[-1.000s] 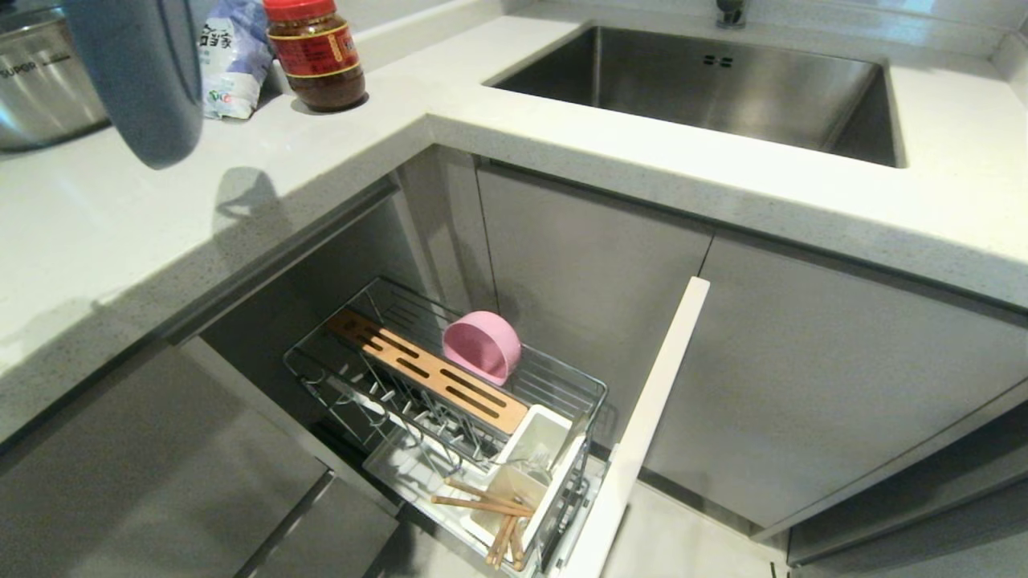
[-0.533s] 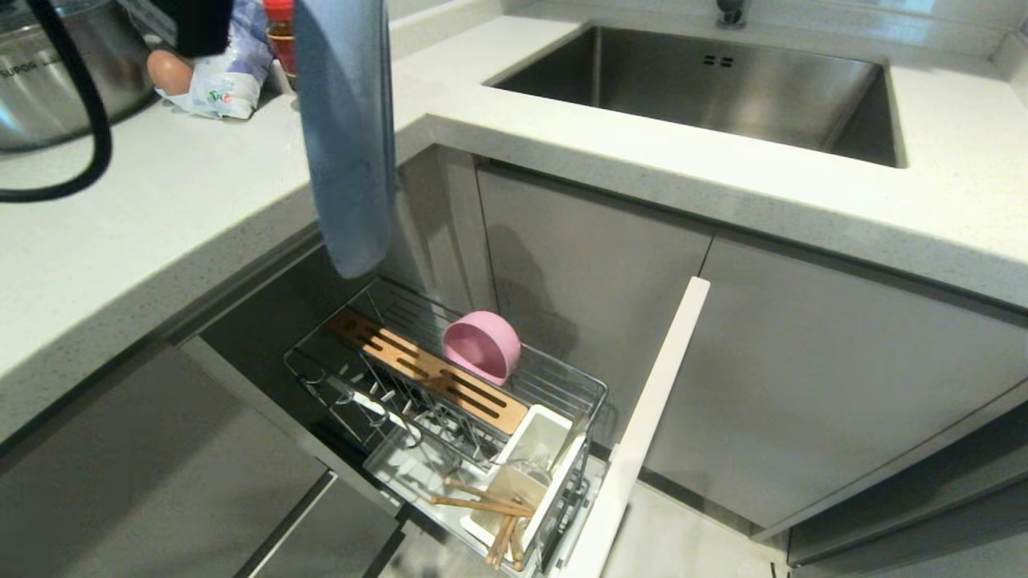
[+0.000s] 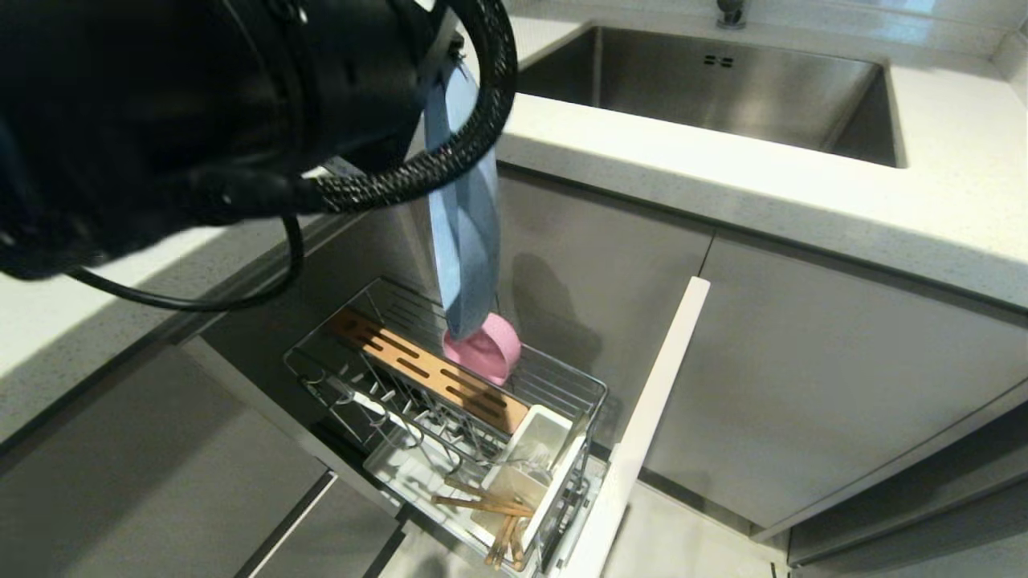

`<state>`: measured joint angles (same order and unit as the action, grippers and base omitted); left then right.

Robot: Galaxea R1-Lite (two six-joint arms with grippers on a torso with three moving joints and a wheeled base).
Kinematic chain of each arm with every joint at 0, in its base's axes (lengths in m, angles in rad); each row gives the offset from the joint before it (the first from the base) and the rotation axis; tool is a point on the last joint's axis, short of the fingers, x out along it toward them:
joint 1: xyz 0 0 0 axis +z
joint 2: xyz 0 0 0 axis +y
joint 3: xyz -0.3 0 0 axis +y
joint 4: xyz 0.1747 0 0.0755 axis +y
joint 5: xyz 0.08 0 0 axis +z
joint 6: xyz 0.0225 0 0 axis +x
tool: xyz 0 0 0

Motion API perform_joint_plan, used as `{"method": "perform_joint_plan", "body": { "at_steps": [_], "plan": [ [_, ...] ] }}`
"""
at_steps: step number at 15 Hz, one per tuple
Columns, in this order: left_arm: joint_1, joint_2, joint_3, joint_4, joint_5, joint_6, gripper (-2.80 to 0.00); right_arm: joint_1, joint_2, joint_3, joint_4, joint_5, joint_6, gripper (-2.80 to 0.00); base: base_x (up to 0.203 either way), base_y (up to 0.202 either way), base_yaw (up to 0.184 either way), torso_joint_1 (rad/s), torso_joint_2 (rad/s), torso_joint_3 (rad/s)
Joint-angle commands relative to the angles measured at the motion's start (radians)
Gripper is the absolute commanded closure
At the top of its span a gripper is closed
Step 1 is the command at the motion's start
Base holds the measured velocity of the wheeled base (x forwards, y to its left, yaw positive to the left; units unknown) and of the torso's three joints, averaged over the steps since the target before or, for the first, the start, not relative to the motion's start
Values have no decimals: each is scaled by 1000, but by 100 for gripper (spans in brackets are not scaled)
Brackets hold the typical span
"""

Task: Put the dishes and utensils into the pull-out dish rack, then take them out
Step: Pick up the plate and place it in the cupboard

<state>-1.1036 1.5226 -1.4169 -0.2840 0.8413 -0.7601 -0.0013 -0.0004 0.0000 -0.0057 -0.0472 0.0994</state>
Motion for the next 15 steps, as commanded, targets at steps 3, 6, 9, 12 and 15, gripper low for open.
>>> {"method": "perform_joint_plan", "body": {
  "at_steps": [3,6,9,12,15],
  "plan": [
    [37,-7,195,-74,31,-104,0,0,-4,0,0,0,0,0,0,0,0,0,0,0],
    [70,-21,268,-74,59,-200,0,0,-3,0,0,0,0,0,0,0,0,0,0,0],
    [130,-21,338,-79,97,-271,0,0,-4,0,0,0,0,0,0,0,0,0,0,0],
    [202,-19,389,-81,95,-408,0,0,-4,0,0,0,0,0,0,0,0,0,0,0],
    [238,-9,410,-81,84,-552,0,0,-4,0,0,0,0,0,0,0,0,0,0,0]
  ]
}}
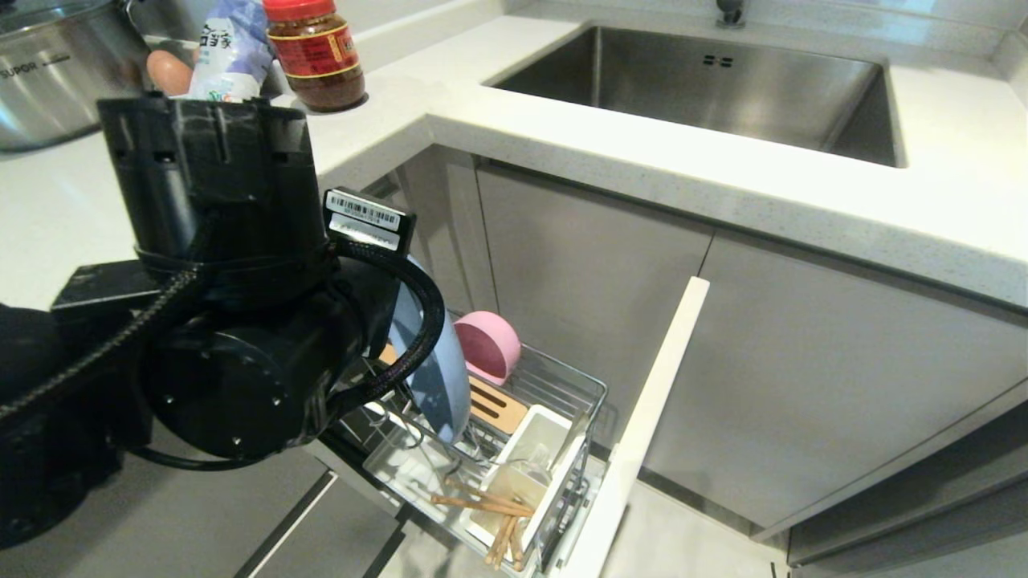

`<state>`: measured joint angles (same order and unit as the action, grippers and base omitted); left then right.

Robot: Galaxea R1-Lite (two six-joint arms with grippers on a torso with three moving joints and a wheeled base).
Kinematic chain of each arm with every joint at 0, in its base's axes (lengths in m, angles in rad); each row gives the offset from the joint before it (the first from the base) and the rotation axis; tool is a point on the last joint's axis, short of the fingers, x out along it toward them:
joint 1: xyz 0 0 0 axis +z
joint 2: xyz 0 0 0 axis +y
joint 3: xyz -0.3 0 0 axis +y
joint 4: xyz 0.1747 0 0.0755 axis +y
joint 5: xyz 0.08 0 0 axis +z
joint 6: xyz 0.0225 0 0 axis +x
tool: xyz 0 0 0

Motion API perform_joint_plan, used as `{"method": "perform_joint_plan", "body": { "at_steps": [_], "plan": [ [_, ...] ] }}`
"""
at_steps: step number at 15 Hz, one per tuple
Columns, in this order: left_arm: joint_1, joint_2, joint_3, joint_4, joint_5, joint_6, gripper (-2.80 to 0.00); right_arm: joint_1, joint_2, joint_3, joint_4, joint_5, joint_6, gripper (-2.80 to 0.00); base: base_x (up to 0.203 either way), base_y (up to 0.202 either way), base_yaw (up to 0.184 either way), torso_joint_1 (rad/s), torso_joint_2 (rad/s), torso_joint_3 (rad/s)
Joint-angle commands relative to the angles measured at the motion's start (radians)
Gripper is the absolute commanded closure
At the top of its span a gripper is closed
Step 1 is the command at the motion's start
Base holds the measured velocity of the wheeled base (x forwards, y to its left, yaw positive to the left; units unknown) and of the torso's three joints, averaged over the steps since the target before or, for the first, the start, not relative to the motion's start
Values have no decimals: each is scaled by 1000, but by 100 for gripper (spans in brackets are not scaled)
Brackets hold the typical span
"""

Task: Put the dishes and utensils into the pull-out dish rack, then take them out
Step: Pick up the plate and place it in the cupboard

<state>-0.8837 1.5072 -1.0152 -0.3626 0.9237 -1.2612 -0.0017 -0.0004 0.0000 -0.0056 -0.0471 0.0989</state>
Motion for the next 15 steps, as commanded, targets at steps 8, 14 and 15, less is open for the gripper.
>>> {"method": "perform_joint_plan", "body": {
  "at_steps": [8,14,15],
  "plan": [
    [57,102,41,-35,0,-184,0,0,-4,0,-1,0,1,0,0,0,0,0,0,0],
    [100,120,110,-132,7,-185,0,0,-4,0,-1,0,1,0,0,0,0,0,0,0],
    [100,122,115,-134,9,-186,0,1,-4,0,-1,0,1,0,0,0,0,0,0,0]
  ]
}}
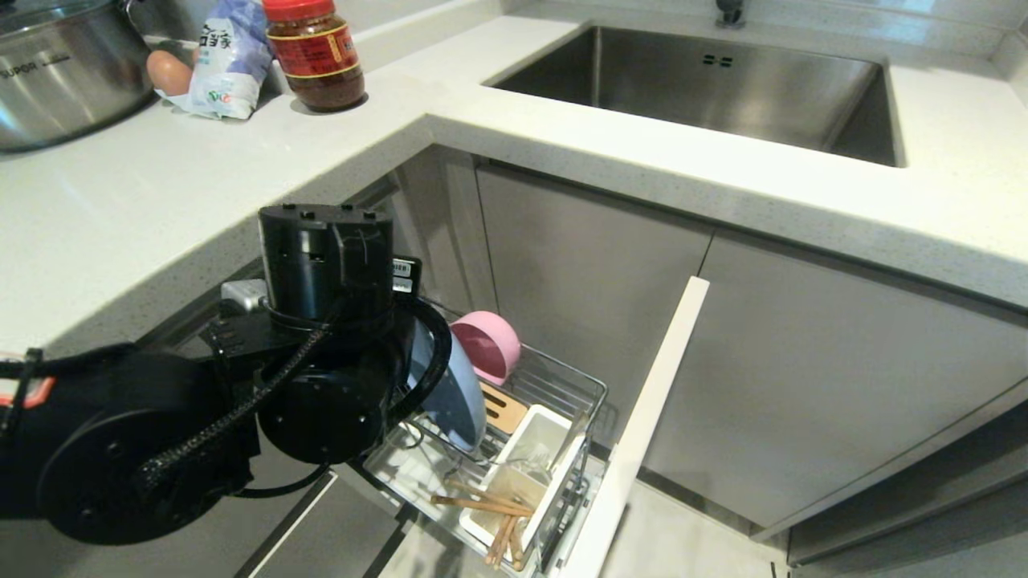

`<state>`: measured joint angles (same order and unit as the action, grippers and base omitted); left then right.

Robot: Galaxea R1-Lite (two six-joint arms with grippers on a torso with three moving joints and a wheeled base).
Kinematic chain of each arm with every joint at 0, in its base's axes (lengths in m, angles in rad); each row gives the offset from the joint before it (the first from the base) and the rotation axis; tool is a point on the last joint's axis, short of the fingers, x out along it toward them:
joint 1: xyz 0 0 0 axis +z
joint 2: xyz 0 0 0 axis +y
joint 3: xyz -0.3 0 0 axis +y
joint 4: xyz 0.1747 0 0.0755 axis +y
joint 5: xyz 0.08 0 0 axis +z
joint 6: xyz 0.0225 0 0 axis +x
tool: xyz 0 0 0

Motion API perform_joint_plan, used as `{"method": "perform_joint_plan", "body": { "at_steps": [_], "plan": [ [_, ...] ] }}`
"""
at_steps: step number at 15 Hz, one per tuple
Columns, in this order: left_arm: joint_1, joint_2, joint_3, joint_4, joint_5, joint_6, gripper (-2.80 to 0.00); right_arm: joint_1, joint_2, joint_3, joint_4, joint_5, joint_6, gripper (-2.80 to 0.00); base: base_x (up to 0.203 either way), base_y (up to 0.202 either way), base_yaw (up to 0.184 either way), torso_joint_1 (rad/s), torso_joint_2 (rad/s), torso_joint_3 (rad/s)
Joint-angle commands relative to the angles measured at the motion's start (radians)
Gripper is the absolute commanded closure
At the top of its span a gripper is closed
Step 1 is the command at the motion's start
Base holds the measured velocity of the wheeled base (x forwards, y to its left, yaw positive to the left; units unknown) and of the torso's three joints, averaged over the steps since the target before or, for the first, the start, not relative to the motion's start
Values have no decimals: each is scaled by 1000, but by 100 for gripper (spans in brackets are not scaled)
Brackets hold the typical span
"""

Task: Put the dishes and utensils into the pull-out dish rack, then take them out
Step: Pick up the plate and place it in the cupboard

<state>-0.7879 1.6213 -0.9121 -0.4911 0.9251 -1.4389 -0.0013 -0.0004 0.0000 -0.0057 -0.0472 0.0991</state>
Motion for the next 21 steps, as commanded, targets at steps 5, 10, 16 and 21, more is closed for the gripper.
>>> {"method": "perform_joint_plan", "body": {
  "at_steps": [5,10,16,21],
  "plan": [
    [6,14,35,-11,19,-31,0,1,-4,0,0,0,1,0,0,0,0,0,0,0],
    [6,17,48,-5,20,-31,0,0,-4,0,0,0,1,0,0,0,0,0,0,0],
    [7,31,64,11,44,-31,0,0,-4,0,0,0,1,0,0,0,0,0,0,0],
    [7,59,70,64,41,-31,0,0,-4,0,0,0,1,0,0,0,0,0,0,0]
  ]
}}
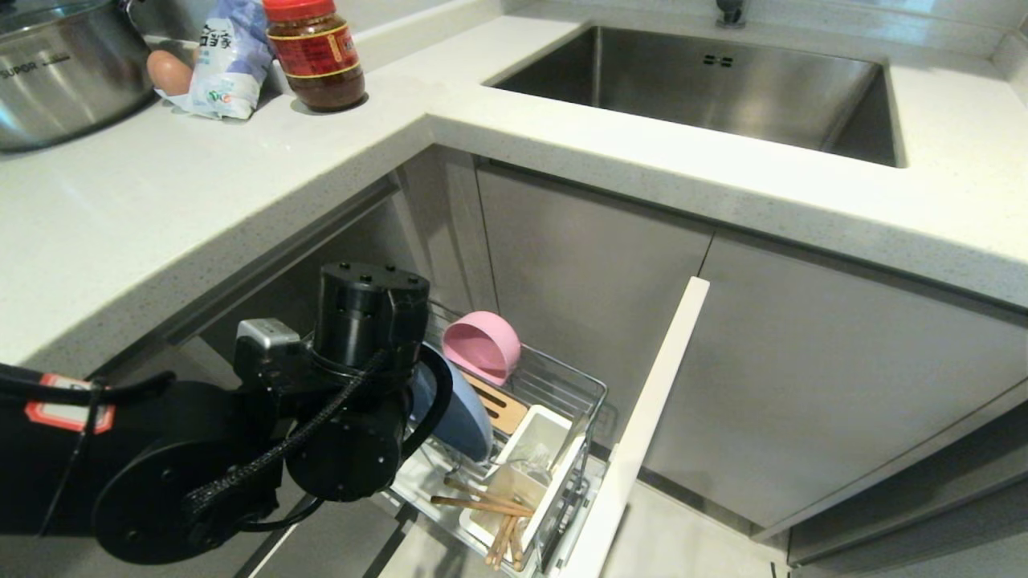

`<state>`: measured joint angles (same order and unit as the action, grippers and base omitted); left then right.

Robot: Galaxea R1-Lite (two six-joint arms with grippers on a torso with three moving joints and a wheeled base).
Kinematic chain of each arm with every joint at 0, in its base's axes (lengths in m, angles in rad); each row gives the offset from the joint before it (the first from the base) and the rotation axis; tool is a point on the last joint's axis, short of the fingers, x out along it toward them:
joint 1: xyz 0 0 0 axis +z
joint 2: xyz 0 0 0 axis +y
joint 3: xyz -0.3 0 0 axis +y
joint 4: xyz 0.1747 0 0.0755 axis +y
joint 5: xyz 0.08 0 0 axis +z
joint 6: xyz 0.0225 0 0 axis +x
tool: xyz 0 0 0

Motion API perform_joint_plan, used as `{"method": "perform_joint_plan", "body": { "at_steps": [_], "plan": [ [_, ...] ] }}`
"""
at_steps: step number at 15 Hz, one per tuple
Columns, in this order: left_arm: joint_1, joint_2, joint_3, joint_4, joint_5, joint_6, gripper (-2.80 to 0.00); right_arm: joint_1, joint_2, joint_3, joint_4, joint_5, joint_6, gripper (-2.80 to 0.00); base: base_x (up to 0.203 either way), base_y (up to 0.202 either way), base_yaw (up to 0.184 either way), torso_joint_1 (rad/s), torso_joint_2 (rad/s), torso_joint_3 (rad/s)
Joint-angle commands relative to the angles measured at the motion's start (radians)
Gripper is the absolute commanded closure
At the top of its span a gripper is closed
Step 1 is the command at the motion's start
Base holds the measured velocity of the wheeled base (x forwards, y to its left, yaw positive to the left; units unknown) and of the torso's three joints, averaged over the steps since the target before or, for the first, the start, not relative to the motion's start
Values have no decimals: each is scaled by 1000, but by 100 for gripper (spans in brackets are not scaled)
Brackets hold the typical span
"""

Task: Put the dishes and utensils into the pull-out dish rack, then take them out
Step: Pick up the plate and place it in the cupboard

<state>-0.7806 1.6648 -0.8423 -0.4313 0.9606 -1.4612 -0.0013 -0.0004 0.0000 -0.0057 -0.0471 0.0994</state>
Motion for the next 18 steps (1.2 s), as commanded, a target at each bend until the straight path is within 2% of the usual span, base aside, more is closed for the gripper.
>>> {"method": "perform_joint_plan", "body": {
  "at_steps": [1,16,17,18],
  "plan": [
    [0,23,0,18,6,-10,0,0,-4,0,0,0,0,0,0,0,0,0,0,0],
    [15,49,0,37,3,-5,0,1,-4,0,0,0,0,0,0,0,0,0,0,0],
    [15,49,0,39,2,-5,-280,0,-4,0,0,0,0,0,0,0,0,0,0,0],
    [15,49,0,40,3,-4,-280,0,-4,0,0,0,0,0,0,0,0,0,0,0]
  ]
}}
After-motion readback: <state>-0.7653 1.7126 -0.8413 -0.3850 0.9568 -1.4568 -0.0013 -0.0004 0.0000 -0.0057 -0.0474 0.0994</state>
